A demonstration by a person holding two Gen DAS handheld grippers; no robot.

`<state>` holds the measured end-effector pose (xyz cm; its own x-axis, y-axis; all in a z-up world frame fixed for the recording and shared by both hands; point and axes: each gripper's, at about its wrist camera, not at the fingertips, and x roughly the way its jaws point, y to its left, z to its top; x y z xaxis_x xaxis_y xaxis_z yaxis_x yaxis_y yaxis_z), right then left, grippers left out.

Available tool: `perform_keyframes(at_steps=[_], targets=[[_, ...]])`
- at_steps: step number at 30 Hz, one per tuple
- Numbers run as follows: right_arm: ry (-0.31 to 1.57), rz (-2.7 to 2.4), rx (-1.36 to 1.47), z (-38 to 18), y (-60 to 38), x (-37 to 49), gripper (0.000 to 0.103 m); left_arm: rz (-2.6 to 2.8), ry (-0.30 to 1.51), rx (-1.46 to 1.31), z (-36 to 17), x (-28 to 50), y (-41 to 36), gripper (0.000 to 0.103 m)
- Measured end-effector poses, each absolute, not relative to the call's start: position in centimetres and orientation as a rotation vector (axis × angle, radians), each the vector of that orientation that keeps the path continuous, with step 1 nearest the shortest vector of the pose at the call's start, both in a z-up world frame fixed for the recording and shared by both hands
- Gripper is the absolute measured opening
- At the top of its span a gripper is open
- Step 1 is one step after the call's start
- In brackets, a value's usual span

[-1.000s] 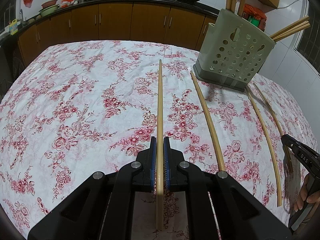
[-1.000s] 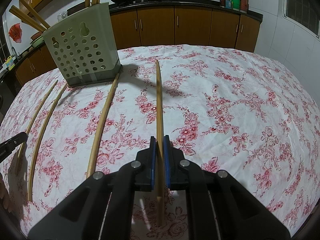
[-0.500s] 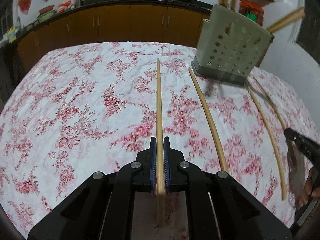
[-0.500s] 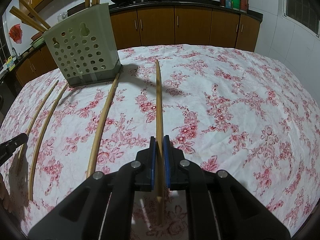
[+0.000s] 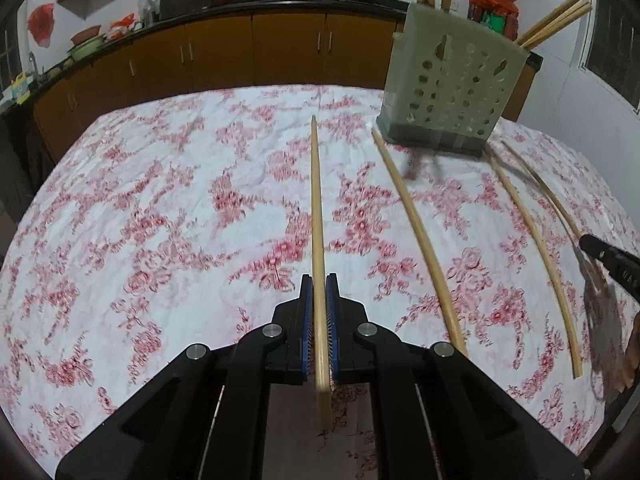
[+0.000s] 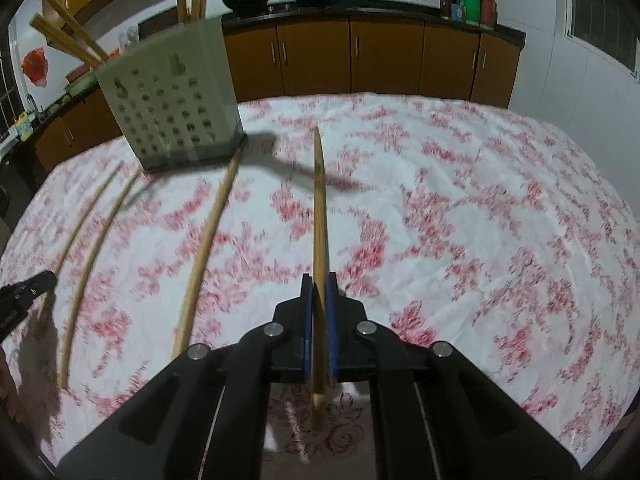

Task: Organize utensils
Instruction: 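Lift the held chopsticks off the tablecloth with both grippers, then raise both chopsticks upright over the green holder and lower them in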

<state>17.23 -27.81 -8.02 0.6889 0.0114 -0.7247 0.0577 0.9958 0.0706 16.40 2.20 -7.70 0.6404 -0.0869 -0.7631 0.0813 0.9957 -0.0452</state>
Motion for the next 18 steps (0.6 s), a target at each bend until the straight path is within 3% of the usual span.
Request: perform_keyframes(at_steps=[12,18], targets=[[0.545,-0.044,0.119,0.5,-29.0,15.5,0.008,-0.118,0.576,-0.079,2.3,15.5,3.6,0.007],[0.512,-0.044,0.127,1.5,-29.2,15.1,0.008,-0.116,0.538,-0.095,3.6,16.0,3.4,0.007]])
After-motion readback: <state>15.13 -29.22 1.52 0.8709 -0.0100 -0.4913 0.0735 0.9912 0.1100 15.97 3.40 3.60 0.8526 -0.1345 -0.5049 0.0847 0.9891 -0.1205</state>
